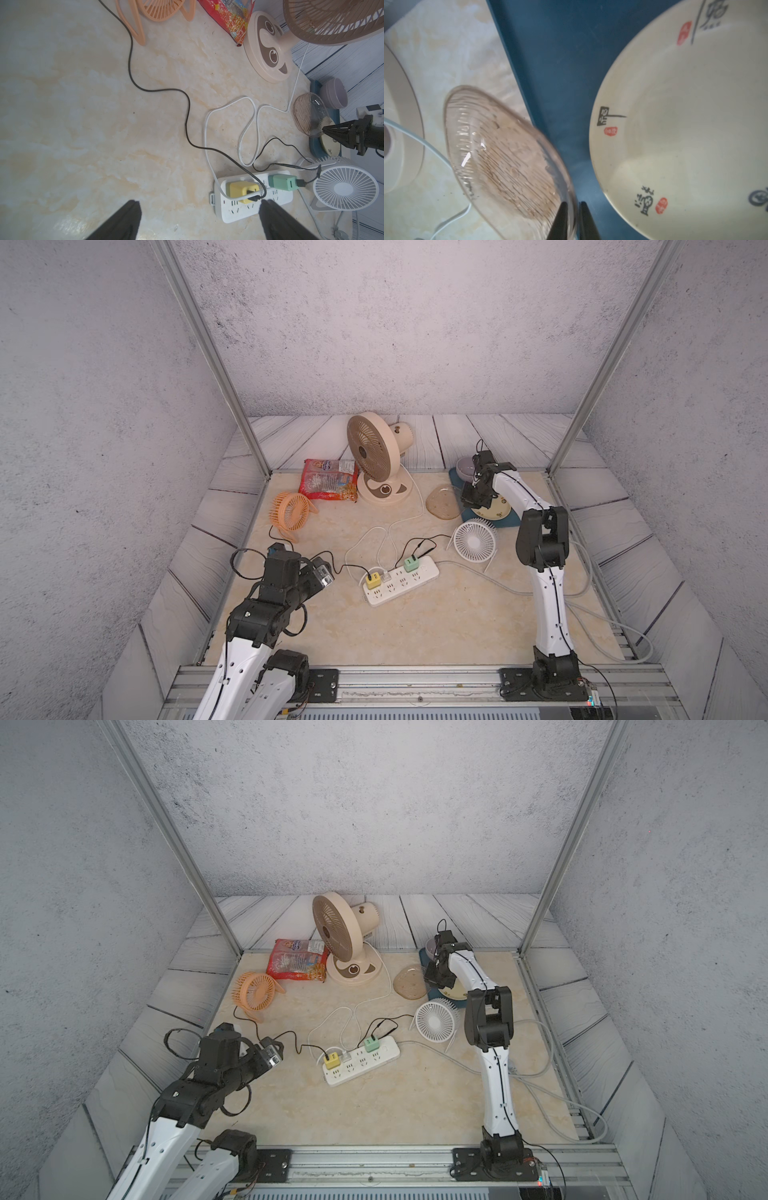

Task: Unplug the desk fan from the power strip
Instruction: Place the distractor at the center of the board.

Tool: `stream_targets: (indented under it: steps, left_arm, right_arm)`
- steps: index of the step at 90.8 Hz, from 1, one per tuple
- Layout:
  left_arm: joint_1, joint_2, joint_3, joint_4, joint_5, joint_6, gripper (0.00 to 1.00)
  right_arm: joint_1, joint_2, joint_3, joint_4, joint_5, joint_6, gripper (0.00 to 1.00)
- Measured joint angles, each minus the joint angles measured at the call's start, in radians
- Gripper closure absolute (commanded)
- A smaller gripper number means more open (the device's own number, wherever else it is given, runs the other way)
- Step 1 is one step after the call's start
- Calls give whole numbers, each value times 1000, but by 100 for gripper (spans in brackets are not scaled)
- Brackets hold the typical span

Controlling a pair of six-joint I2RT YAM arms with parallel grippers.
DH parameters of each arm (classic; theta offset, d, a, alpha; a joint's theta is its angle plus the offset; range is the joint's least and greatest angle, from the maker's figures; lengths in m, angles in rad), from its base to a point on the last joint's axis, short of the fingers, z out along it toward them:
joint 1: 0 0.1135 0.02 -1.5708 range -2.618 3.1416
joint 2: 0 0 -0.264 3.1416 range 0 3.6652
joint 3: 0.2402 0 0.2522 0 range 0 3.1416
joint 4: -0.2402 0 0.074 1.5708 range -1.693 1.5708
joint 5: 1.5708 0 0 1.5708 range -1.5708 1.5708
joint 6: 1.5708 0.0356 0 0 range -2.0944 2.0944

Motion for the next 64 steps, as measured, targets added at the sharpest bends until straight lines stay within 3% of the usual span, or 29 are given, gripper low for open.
stream_targets:
  steps: [28, 64]
  left_arm:
    - [0, -37, 0, -26, -26, -32, 2]
    - [0, -159, -72, -18, -26, -143, 5]
  right_arm:
    - [0, -60, -4, -29, 21, -42, 42]
    - [61, -551, -261, 4, -27, -86, 32]
